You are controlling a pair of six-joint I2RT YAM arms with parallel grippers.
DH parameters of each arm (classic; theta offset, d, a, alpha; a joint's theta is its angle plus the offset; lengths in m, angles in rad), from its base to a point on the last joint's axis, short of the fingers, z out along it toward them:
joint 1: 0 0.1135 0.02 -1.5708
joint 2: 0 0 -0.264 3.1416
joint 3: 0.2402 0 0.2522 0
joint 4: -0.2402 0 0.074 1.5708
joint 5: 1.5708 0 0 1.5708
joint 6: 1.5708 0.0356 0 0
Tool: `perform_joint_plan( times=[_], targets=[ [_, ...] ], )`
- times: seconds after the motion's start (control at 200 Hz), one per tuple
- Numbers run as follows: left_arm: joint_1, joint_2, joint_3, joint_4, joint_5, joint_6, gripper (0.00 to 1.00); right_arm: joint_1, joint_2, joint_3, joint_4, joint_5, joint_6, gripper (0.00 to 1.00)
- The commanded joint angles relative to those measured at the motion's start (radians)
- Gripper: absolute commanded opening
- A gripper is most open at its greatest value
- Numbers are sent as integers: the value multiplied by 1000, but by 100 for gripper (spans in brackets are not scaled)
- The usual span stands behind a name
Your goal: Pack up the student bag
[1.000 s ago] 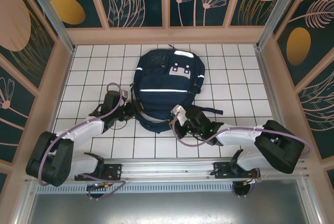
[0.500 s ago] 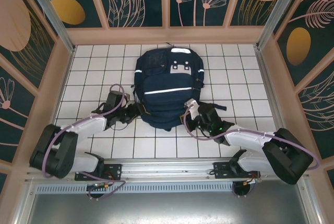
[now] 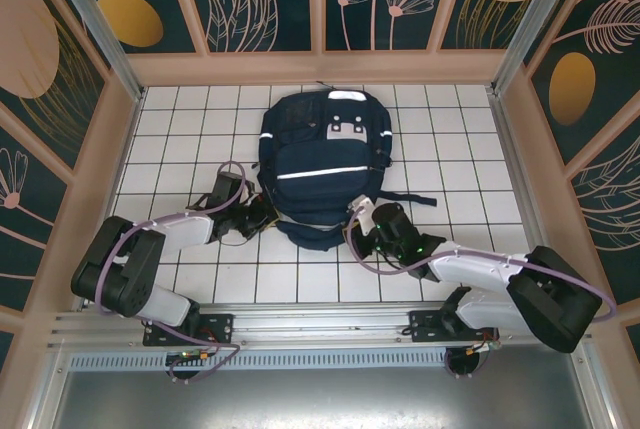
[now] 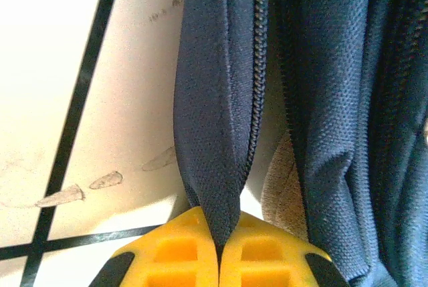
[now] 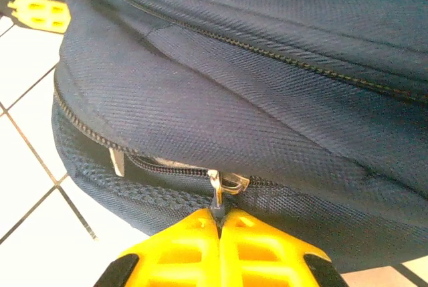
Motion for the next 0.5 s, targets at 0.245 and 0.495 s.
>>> perform_joint_plan(
  times=[0.245,0.495],
  targets=[
    [-11,-17,20,133,17,-43,0,98,46,147,-76,-96,-13,0],
    [-24,-15,39,167,25,-75,0,99,144,210,-29,-123,50,0]
  ],
)
